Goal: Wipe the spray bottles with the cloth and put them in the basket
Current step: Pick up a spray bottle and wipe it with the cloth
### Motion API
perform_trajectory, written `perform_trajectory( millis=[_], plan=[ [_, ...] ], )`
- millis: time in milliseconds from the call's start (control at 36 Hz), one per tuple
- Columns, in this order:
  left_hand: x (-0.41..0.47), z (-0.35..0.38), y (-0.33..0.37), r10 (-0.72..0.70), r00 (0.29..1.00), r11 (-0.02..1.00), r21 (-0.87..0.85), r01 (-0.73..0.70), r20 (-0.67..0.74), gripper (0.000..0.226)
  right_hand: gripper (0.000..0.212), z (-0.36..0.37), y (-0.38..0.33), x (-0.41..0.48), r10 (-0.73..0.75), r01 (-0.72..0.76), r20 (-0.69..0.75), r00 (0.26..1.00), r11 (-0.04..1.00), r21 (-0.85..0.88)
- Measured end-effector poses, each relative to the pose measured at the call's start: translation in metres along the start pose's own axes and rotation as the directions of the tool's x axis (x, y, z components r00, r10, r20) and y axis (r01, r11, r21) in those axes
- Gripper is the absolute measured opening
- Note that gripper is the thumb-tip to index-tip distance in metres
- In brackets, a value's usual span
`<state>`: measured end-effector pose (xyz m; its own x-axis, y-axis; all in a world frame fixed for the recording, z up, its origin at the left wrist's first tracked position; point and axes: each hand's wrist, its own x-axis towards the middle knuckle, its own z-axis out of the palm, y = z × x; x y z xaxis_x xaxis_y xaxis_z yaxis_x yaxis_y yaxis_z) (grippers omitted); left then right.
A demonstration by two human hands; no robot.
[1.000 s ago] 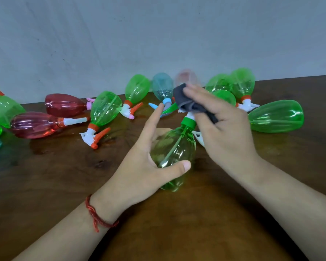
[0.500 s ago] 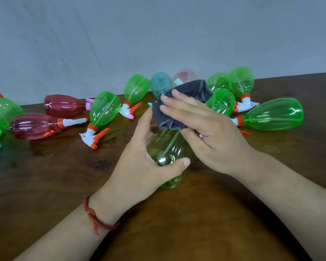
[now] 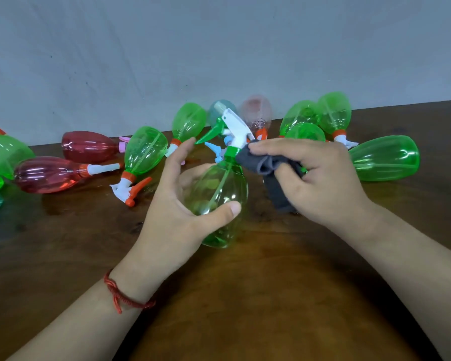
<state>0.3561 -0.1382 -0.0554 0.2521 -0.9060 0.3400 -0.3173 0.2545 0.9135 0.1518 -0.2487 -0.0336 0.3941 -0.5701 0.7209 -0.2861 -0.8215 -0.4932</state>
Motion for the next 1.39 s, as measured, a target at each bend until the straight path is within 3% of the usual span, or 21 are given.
perform_trajectory(
  millis=[83, 167, 250, 306, 361, 444, 556, 639, 722, 806, 861, 972, 1194, 1278, 1389],
  plan=[
    [0.003, -0.002, 0.001, -0.011, 1.000, 0.999, 0.034, 0.011, 0.011, 0.111, 0.041, -0.003, -0.001, 0.006, 0.254, -0.213, -0.139, 0.957, 0.942, 0.258],
    [0.001, 0.000, 0.003, -0.025, 0.999, 0.998, 0.058, 0.022, 0.043, 0.114, 0.037, -0.008, -0.004, 0.011, 0.315, -0.203, -0.273, 0.909, 0.906, 0.370],
    [-0.002, 0.004, 0.004, -0.008, 0.996, 0.998, 0.069, 0.001, 0.090, 0.114, 0.040, -0.002, -0.002, 0.007, 0.208, -0.135, -0.289, 0.935, 0.958, 0.251],
    [-0.003, 0.007, 0.004, 0.010, 0.993, 0.997, 0.069, -0.018, 0.114, 0.114, 0.050, 0.005, 0.002, 0.003, 0.036, -0.019, -0.159, 0.987, 0.994, 0.106],
    [-0.003, 0.007, 0.004, 0.024, 0.994, 0.998, 0.059, -0.031, 0.104, 0.113, 0.050, 0.011, 0.007, 0.001, -0.115, 0.116, 0.016, 0.993, 0.993, -0.015],
    [-0.003, 0.004, 0.003, 0.017, 0.997, 1.000, 0.025, -0.018, 0.076, 0.111, 0.047, 0.014, 0.011, -0.001, -0.170, 0.185, 0.118, 0.978, 0.975, -0.123],
    [0.001, -0.003, 0.001, 0.003, 0.999, 1.000, 0.025, -0.004, 0.039, 0.114, 0.045, 0.010, 0.009, -0.001, -0.058, 0.065, 0.069, 0.996, 0.992, -0.109],
    [0.005, -0.009, -0.001, 0.010, 0.998, 1.000, 0.012, -0.011, 0.060, 0.113, 0.043, 0.001, 0.010, 0.003, 0.170, -0.167, -0.032, 0.985, 0.982, 0.090],
    [0.007, -0.013, -0.002, 0.017, 0.989, 1.000, 0.003, -0.018, 0.145, 0.112, 0.039, -0.009, 0.013, 0.014, 0.473, -0.384, -0.077, 0.878, 0.791, 0.476],
    [0.005, -0.011, -0.004, 0.022, 0.970, 0.999, -0.030, -0.016, 0.240, 0.111, 0.035, -0.016, 0.011, 0.022, 0.598, -0.382, -0.101, 0.795, 0.623, 0.683],
    [0.003, -0.008, -0.004, 0.034, 0.958, 0.999, -0.043, -0.022, 0.285, 0.110, 0.039, -0.017, 0.009, 0.020, 0.569, -0.378, -0.071, 0.819, 0.630, 0.679],
    [0.002, -0.004, -0.002, 0.062, 0.948, 0.996, -0.083, -0.038, 0.311, 0.110, 0.048, -0.003, 0.002, 0.009, 0.422, -0.375, 0.118, 0.899, 0.604, 0.703],
    [0.010, -0.019, -0.005, 0.023, 0.991, 0.987, -0.159, -0.003, 0.128, 0.109, 0.046, 0.001, 0.012, 0.000, 0.270, -0.276, 0.071, 0.960, 0.882, 0.382],
    [0.010, -0.018, -0.007, 0.011, 0.985, 0.991, -0.132, 0.012, 0.170, 0.111, 0.048, -0.006, 0.016, 0.005, 0.323, -0.318, 0.055, 0.945, 0.864, 0.391],
    [0.004, -0.011, -0.009, 0.031, 0.959, 0.994, -0.107, 0.000, 0.283, 0.109, 0.054, -0.014, 0.017, 0.015, 0.429, -0.319, -0.057, 0.901, 0.748, 0.582]
  ],
)
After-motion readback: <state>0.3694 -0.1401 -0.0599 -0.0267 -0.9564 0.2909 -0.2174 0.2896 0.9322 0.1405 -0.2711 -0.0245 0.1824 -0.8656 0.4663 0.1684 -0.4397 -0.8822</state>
